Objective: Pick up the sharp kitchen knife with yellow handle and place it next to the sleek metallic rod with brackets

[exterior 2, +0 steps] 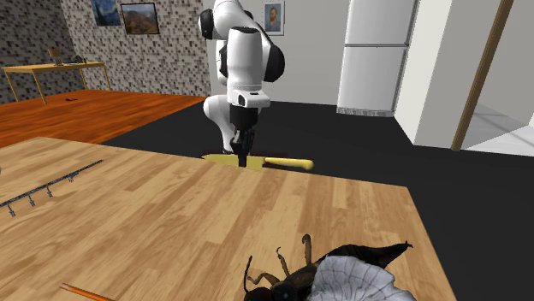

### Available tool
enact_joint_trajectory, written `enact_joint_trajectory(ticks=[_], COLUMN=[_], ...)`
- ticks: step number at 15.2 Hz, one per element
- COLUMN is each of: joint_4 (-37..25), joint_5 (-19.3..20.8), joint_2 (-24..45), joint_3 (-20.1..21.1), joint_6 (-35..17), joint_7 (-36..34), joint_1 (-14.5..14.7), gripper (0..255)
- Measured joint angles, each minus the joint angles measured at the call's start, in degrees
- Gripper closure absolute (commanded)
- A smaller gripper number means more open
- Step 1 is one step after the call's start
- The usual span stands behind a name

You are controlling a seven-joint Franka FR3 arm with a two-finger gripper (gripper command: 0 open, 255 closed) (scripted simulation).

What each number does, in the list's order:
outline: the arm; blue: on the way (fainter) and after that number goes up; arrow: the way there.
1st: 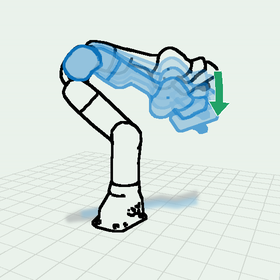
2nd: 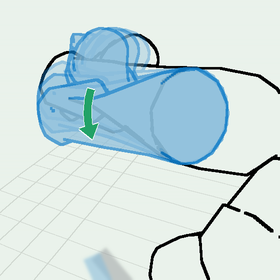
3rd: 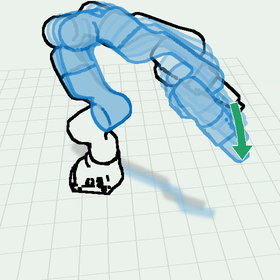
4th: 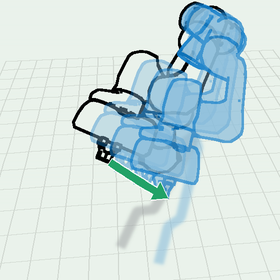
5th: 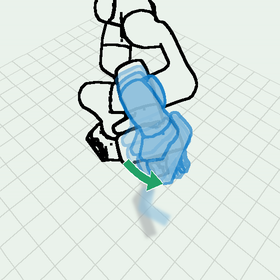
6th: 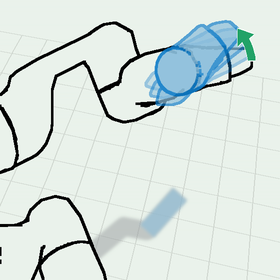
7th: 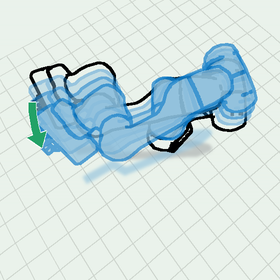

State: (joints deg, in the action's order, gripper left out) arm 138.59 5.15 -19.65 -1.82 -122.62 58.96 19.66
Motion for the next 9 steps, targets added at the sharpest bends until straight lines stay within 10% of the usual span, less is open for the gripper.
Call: enact_joint_trajectory(ticks=[9], joint_4=[-2.65], joint_5=[1.81], joint_2=[1.82], joint_3=[-8.29], joint_6=[-0.06], joint_7=[11.85], joint_1=[-4.83], gripper=[255])
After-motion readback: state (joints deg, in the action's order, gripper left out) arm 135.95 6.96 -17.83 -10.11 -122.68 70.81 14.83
